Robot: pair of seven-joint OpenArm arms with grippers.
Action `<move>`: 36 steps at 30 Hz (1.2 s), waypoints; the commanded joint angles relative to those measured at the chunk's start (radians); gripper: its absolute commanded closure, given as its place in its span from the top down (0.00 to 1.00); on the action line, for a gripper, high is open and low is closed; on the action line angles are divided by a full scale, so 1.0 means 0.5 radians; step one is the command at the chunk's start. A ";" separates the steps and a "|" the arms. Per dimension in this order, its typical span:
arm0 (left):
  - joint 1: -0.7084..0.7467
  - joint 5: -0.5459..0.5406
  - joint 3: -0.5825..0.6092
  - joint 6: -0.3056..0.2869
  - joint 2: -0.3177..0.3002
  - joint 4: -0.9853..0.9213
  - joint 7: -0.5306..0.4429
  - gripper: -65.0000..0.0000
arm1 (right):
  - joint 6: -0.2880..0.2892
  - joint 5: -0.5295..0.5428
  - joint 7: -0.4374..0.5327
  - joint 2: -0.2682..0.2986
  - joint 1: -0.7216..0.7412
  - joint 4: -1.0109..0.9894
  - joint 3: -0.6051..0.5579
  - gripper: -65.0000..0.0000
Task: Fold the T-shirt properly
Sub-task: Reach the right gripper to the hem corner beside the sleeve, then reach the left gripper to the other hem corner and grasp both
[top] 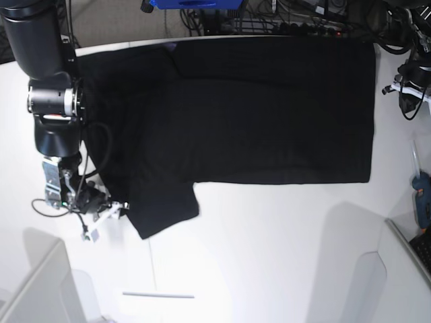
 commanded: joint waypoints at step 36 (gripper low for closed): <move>-1.099 0.366 0.705 0.231 -0.483 -1.041 -0.049 0.83 | 0.083 0.011 -0.021 -0.030 -0.021 0.075 0.006 0.00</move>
